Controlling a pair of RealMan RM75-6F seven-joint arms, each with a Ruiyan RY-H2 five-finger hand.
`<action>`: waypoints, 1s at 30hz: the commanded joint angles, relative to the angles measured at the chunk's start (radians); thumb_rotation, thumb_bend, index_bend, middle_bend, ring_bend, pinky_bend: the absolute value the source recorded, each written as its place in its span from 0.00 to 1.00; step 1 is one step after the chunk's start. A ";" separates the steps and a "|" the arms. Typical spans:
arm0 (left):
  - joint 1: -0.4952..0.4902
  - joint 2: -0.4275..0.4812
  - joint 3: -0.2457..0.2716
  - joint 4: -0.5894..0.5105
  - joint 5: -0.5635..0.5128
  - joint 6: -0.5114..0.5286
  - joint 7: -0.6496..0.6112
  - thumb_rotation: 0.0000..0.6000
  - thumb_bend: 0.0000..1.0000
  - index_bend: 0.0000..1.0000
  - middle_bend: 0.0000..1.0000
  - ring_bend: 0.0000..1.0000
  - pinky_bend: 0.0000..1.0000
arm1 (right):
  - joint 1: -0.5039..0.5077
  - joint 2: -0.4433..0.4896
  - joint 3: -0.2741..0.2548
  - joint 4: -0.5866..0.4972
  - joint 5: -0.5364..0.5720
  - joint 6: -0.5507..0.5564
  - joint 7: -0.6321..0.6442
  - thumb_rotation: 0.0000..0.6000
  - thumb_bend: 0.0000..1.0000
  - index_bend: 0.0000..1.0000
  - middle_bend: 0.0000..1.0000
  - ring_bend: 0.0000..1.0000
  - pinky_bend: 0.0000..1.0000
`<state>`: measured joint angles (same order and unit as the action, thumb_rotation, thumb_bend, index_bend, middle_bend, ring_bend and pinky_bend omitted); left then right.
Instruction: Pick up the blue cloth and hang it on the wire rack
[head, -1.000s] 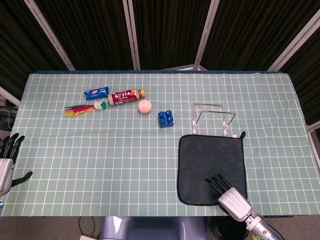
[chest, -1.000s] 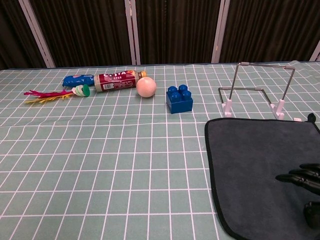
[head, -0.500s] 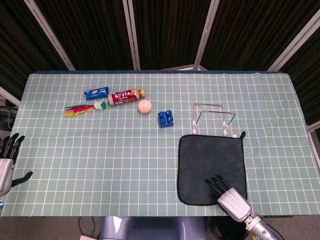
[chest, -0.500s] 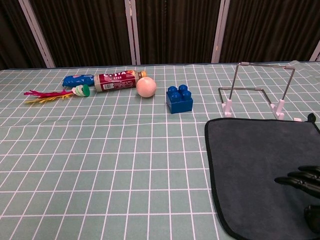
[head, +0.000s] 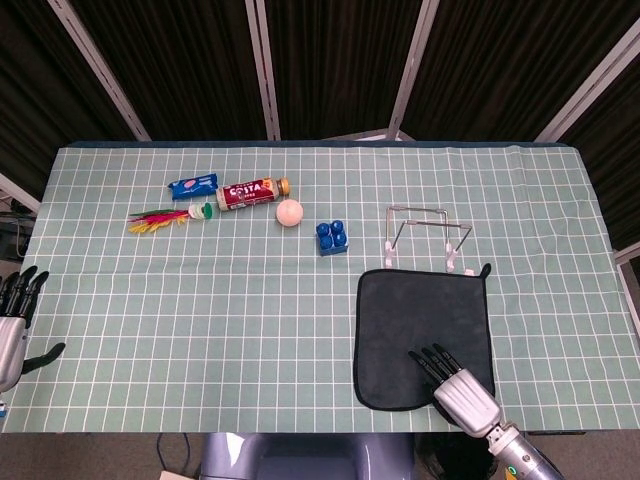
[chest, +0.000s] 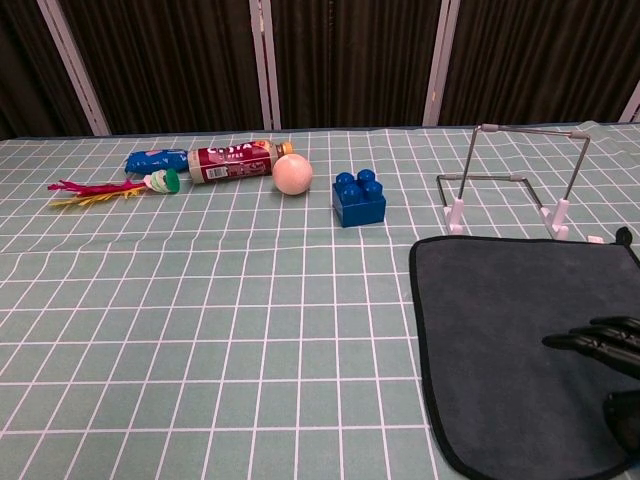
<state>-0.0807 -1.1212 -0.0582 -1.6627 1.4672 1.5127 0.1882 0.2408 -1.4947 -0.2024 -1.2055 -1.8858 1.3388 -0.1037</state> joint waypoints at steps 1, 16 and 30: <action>0.000 0.001 0.000 0.000 0.001 0.001 -0.002 1.00 0.00 0.00 0.00 0.00 0.00 | 0.021 0.010 0.023 -0.036 0.033 -0.033 0.019 1.00 0.42 0.59 0.03 0.00 0.00; -0.006 -0.002 -0.005 0.006 -0.016 -0.013 0.005 1.00 0.00 0.00 0.00 0.00 0.00 | 0.172 0.047 0.285 -0.250 0.439 -0.324 -0.084 1.00 0.44 0.61 0.05 0.00 0.00; -0.011 -0.007 -0.010 0.014 -0.032 -0.024 0.009 1.00 0.00 0.00 0.00 0.00 0.00 | 0.248 -0.049 0.381 -0.166 0.640 -0.364 -0.201 1.00 0.45 0.62 0.06 0.00 0.00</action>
<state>-0.0915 -1.1277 -0.0684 -1.6486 1.4353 1.4888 0.1976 0.4844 -1.5373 0.1742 -1.3765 -1.2518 0.9752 -0.3001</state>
